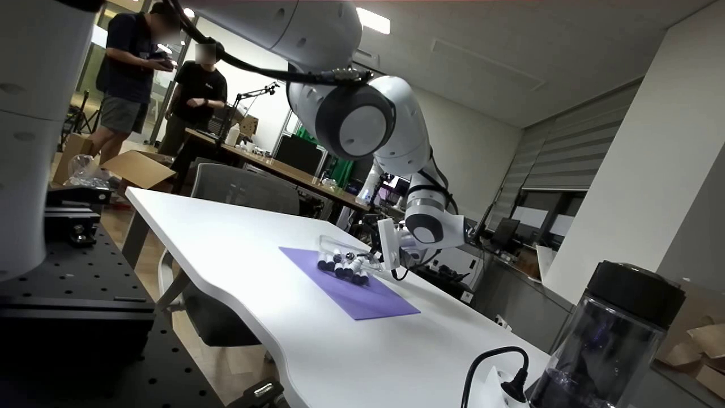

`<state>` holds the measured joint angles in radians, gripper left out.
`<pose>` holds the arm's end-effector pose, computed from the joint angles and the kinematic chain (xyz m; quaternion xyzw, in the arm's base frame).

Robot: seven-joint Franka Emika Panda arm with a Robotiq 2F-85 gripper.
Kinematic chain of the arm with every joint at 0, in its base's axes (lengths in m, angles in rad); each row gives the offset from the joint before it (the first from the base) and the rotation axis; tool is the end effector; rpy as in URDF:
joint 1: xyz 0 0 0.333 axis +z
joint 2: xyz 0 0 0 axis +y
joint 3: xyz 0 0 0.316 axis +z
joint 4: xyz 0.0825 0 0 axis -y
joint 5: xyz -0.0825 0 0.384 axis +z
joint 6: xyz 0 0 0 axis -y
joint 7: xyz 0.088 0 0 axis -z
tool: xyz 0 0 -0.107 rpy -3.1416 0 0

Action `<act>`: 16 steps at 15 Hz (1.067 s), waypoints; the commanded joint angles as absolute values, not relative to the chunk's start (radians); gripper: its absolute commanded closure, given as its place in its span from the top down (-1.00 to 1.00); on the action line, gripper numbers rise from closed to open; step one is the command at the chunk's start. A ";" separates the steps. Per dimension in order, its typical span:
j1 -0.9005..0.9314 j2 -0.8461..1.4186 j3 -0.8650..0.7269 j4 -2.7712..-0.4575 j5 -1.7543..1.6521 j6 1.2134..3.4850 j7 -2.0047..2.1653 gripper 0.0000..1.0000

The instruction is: Close the container

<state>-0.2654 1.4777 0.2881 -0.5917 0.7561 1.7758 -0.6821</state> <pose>0.7745 -0.0509 0.0928 -0.8629 -0.0862 -0.0756 0.4922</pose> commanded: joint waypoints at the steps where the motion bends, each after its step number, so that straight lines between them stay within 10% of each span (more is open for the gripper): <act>1: -0.284 1.478 0.315 -0.598 0.805 1.730 -0.602 1.00; 16: -0.385 1.479 0.322 -0.667 1.216 1.352 -0.451 1.00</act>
<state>-0.3695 1.4793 0.3182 -0.6597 1.1468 1.4140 -0.5431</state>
